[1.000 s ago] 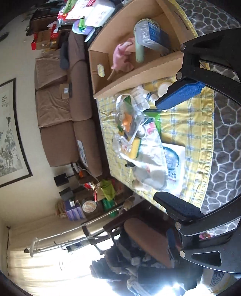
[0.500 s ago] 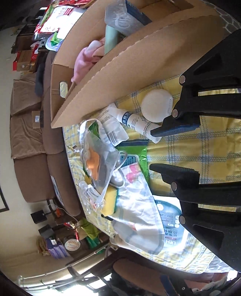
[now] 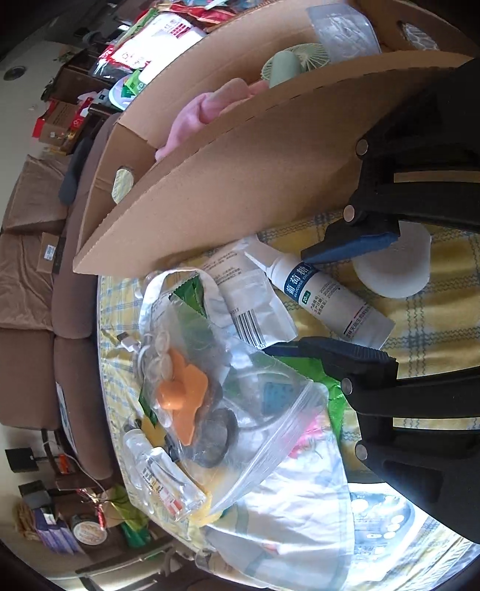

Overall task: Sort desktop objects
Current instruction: 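Grasp the white eye-drop tube with the right gripper and lift it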

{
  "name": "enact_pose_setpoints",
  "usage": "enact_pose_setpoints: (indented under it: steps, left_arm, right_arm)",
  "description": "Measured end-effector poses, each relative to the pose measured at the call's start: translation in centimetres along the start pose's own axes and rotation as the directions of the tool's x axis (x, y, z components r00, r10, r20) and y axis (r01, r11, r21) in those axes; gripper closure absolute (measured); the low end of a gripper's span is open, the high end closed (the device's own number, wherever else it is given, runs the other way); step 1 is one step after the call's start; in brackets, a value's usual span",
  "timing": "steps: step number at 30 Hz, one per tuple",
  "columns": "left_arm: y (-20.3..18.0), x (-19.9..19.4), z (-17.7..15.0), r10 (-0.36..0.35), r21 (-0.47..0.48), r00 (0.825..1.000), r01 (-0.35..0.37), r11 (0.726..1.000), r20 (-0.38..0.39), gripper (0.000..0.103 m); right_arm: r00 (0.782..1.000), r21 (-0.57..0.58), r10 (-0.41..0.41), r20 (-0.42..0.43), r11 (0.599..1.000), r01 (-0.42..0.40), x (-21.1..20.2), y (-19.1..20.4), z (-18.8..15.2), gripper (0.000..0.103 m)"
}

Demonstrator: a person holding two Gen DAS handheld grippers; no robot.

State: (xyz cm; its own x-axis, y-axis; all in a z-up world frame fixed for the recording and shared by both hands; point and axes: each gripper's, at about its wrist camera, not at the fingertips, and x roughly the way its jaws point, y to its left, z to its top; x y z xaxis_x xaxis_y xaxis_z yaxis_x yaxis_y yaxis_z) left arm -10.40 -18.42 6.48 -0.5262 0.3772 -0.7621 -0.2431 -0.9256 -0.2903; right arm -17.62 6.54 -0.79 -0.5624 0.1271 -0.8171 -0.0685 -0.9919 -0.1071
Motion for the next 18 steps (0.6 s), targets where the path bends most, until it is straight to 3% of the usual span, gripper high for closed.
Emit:
enact_pose_setpoints:
  steps: [3, 7, 8, 9, 11, 14, 18]
  left_arm:
    - [0.5, -0.3, 0.3, -0.012, -0.028, 1.0, 0.012, 1.0, 0.006, 0.0]
    - [0.8, -0.3, 0.4, -0.029, -0.048, 1.0, 0.029, 0.998, 0.002, 0.0]
    - [0.8, -0.4, 0.4, -0.035, -0.05, 0.999, 0.035, 0.998, 0.001, 0.0]
    - [0.8, -0.4, 0.4, -0.04, -0.052, 0.999, 0.04, 0.998, 0.0, 0.0]
    - [0.7, -0.4, 0.4, -0.045, -0.054, 0.999, 0.045, 0.998, 0.0, 0.0]
    - [0.5, -0.2, 0.1, -0.06, -0.055, 0.998, 0.059, 0.997, -0.011, 0.0]
    - [0.1, 0.0, -0.2, -0.123, -0.071, 0.992, 0.121, 0.99, -0.026, 0.0]
  right_arm:
    - [0.999, -0.078, -0.021, -0.05, 0.997, 0.017, 0.6, 0.8, -0.2, 0.056]
    - [0.997, -0.056, 0.013, -0.08, 0.998, -0.018, 0.4, -0.1, -0.6, 0.063]
    - [0.996, -0.045, 0.03, -0.085, 0.998, -0.034, 0.2, -0.2, -0.8, 0.066]
    - [0.994, -0.028, 0.065, -0.089, 0.997, -0.068, -0.2, -0.5, -1.1, 0.077]
    - [0.98, 0.033, 0.174, -0.101, 0.985, -0.171, -1.2, -1.0, -1.9, 0.081]
    - [0.931, 0.101, 0.352, -0.094, 0.934, -0.343, -3.1, -0.9, -3.4, 0.081]
    - [0.852, 0.124, 0.517, -0.079, 0.853, -0.506, -5.7, 1.0, -5.0, 0.081]
